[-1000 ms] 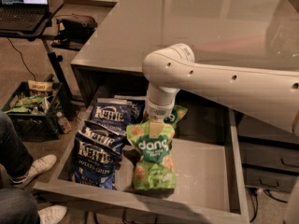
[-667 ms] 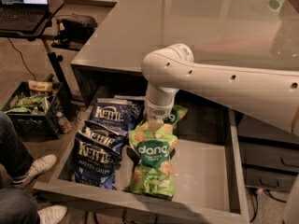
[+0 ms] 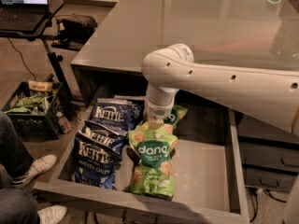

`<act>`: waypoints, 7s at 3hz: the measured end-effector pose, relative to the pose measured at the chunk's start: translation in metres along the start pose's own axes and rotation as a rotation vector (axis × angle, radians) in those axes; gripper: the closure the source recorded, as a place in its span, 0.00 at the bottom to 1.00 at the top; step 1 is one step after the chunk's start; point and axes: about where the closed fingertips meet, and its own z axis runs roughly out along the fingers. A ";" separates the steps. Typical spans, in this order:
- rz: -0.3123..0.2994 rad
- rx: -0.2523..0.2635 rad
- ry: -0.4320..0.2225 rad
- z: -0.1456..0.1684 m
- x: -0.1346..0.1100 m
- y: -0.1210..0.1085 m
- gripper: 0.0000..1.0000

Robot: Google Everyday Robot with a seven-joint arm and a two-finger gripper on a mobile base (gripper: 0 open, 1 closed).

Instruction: Pick green rice chip bag from top drawer and place on counter

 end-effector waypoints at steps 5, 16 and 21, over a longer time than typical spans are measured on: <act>0.000 0.000 0.000 0.000 0.000 0.000 0.00; 0.507 0.219 0.064 0.003 0.036 0.080 0.00; 0.692 0.093 0.167 0.057 0.061 0.087 0.17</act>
Offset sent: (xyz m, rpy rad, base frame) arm 0.0000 0.0000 0.0000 0.0000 0.0000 0.0000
